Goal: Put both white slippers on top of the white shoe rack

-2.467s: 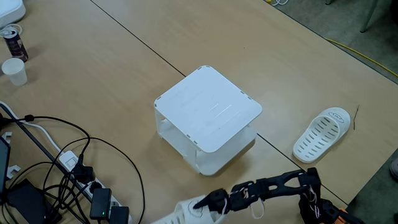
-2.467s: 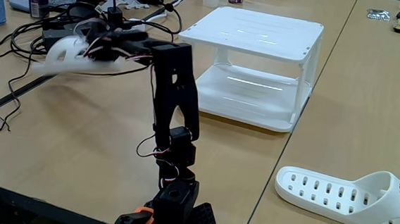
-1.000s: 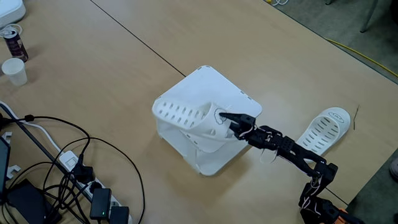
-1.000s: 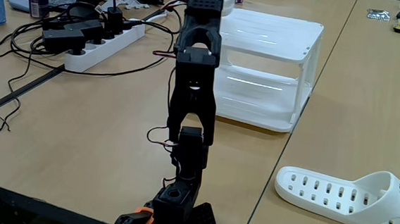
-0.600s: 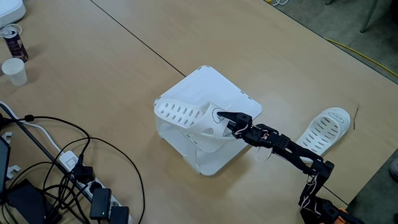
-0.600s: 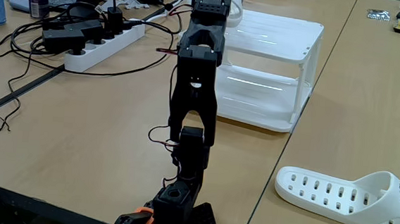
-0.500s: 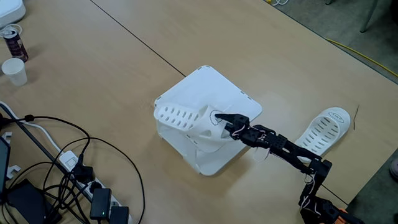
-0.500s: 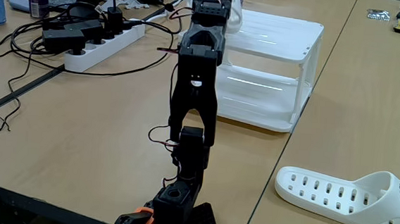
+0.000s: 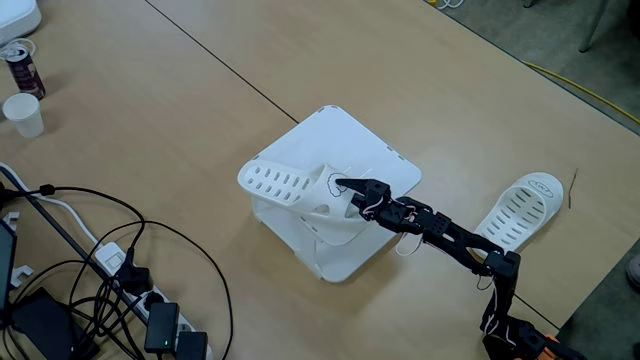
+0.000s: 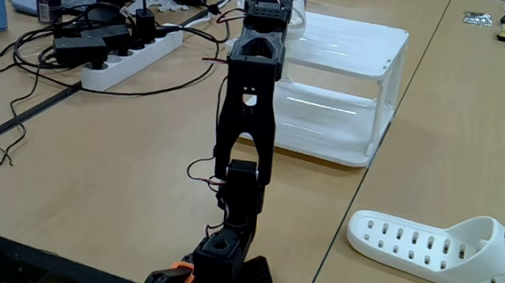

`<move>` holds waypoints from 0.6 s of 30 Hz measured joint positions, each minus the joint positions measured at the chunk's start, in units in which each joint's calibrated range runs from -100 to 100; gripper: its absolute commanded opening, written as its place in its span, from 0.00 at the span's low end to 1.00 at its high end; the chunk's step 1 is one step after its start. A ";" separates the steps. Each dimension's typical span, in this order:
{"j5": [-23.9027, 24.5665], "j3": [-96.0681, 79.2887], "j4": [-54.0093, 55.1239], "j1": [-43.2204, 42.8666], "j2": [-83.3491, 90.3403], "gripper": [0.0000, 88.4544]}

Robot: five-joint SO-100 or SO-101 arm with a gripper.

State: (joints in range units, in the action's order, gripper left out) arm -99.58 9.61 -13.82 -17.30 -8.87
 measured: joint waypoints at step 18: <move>0.00 0.09 0.00 4.42 -0.16 0.01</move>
State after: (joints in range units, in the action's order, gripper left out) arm -99.58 9.70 -13.82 -12.88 -9.03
